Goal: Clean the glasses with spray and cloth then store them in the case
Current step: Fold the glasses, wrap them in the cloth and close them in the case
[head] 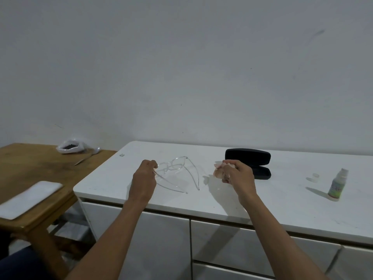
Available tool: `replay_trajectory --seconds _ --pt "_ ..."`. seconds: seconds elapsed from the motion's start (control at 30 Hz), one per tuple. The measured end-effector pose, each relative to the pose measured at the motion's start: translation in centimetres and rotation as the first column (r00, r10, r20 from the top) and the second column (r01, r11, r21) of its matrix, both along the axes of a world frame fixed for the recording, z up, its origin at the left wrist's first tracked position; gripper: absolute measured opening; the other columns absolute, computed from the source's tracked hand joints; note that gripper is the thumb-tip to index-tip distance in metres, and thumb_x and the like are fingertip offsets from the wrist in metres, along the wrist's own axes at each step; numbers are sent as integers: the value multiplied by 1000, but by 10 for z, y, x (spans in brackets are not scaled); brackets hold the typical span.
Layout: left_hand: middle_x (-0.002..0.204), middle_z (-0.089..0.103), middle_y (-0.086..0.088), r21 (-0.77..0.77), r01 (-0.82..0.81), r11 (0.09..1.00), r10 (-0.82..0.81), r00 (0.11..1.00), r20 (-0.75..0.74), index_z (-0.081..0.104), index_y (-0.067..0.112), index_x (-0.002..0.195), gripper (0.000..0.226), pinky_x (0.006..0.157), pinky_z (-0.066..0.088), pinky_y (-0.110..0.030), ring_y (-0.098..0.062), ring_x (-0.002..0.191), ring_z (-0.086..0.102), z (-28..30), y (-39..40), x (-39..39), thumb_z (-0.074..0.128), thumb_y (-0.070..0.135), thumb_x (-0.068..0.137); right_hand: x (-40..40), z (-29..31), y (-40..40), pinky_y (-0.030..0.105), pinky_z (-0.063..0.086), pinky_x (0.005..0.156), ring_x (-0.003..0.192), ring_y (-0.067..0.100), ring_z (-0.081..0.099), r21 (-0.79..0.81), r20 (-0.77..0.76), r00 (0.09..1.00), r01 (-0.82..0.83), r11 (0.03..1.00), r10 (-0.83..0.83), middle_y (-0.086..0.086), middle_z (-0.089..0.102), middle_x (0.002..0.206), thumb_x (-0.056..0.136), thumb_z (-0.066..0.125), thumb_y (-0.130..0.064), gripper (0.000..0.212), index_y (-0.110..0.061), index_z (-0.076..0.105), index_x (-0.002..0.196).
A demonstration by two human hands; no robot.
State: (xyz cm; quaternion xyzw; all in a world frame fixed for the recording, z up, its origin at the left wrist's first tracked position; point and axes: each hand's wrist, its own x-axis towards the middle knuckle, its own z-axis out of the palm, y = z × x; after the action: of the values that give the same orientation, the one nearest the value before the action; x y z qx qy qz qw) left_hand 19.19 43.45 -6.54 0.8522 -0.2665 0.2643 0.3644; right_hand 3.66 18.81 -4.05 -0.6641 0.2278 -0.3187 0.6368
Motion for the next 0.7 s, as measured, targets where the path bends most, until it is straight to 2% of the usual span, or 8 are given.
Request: replay_trajectory --seconds 0.13,0.2,0.27,0.4,0.47,0.57,0.63,0.7 --pt "145 45 -7 85 39 996 -35 998 -45 54 15 136 72 95 53 -45 -31 125 54 1 5 -3 44 -24 76 -6 11 -5 45 60 92 93 25 68 150 -16 996 -89 985 92 8 72 101 87 58 -6 30 -11 73 112" --pt "156 35 -7 67 11 998 -10 1000 -16 49 16 140 78 91 53 -38 -28 139 39 9 6 -11 48 -23 73 -8 15 -8 49 56 98 82 24 66 172 -6 994 -104 980 107 11 72 96 84 53 -4 35 -10 74 112" --pt "154 38 -10 5 -4 1000 3 995 98 51 14 137 71 83 53 -33 -30 138 39 22 1 -23 56 -20 74 -11 22 -11 47 56 90 80 25 64 116 2 993 -116 986 117 19 72 106 80 51 2 41 -13 74 111" --pt "123 64 -10 -53 170 984 -148 947 285 63 9 125 41 93 52 -34 -25 111 60 53 -34 -40 68 0 85 -19 42 -13 45 54 80 82 27 62 72 63 986 -159 985 155 17 70 99 73 55 13 44 -14 75 101" --pt "105 71 -2 -113 327 938 -320 944 74 68 14 117 29 82 54 -30 -17 90 66 73 -62 -55 73 14 88 -24 54 -13 43 51 82 82 28 62 78 106 980 -180 981 171 15 70 86 74 54 16 38 -12 75 91" --pt "101 76 -1 -228 493 840 -542 790 -286 72 17 117 33 80 56 -25 -13 90 72 96 -103 -79 80 27 86 -34 69 -16 44 55 86 82 32 64 40 145 974 -182 982 175 19 69 85 77 54 17 33 -7 72 89" --pt "99 78 0 -317 552 771 -635 698 -330 76 19 110 26 86 58 -27 -12 92 73 104 -124 -92 81 23 84 -43 77 -20 39 60 84 82 33 67 28 156 972 -180 983 174 20 71 89 80 56 16 28 -4 71 94" --pt "85 77 3 -365 557 746 -663 667 -339 78 19 94 14 81 57 -30 -9 78 71 108 -138 -101 81 16 82 -53 82 -24 31 62 75 78 30 70 17 157 973 -171 985 166 18 74 89 86 60 11 21 -3 71 97"
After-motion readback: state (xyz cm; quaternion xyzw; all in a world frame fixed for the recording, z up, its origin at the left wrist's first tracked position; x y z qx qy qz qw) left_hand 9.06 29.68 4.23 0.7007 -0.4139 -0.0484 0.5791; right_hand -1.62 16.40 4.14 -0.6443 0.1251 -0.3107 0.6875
